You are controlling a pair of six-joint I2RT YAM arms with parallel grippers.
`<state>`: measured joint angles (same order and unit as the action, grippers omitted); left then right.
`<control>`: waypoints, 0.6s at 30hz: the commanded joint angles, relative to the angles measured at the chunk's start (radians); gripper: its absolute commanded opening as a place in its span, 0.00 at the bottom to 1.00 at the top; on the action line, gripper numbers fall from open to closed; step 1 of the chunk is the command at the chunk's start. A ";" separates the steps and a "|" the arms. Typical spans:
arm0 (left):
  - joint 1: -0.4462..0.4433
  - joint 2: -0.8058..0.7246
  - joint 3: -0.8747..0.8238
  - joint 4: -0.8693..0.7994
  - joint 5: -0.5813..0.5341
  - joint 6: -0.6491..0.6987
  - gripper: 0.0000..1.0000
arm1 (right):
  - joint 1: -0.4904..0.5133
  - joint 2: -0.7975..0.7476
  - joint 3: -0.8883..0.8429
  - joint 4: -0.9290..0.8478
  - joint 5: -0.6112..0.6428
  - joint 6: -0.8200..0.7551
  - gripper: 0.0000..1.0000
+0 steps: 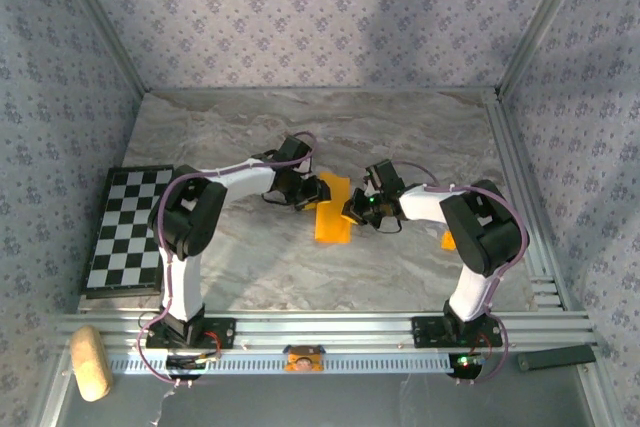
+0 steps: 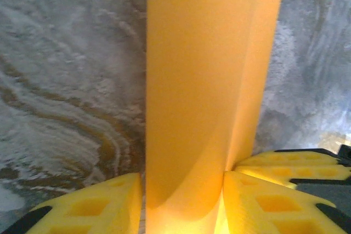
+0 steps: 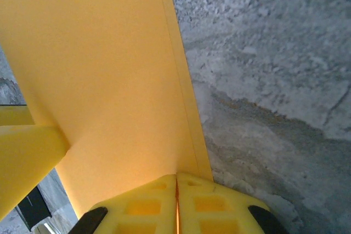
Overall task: Fold a paper plane with a square sheet of paper (pick it up from the middle)
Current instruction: Hold the square sheet of paper at the center of the table.
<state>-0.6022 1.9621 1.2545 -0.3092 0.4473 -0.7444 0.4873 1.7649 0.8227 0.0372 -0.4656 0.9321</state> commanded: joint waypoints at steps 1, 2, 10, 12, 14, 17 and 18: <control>-0.006 -0.027 0.006 0.021 0.040 0.018 0.40 | 0.008 0.003 -0.031 -0.077 0.049 0.017 0.10; -0.006 -0.026 0.007 0.014 0.030 0.020 0.39 | 0.008 0.000 -0.029 -0.075 0.048 0.016 0.11; -0.005 0.004 0.021 -0.072 -0.053 0.029 0.36 | -0.002 -0.063 -0.022 0.018 0.003 -0.025 0.18; -0.006 0.014 0.033 -0.102 -0.078 0.031 0.36 | -0.011 -0.104 -0.015 0.007 0.020 -0.039 0.21; -0.005 0.019 0.037 -0.108 -0.084 0.029 0.36 | -0.024 -0.150 -0.014 -0.026 0.050 -0.051 0.23; -0.005 0.019 0.037 -0.106 -0.088 0.024 0.36 | -0.061 -0.232 -0.036 -0.091 0.113 -0.068 0.26; -0.005 0.017 0.037 -0.107 -0.090 0.025 0.36 | -0.071 -0.248 -0.046 -0.099 0.120 -0.071 0.27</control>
<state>-0.6022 1.9675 1.2617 -0.3767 0.3840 -0.7300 0.4469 1.5810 0.8040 0.0120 -0.4133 0.8967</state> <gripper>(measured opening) 0.359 0.263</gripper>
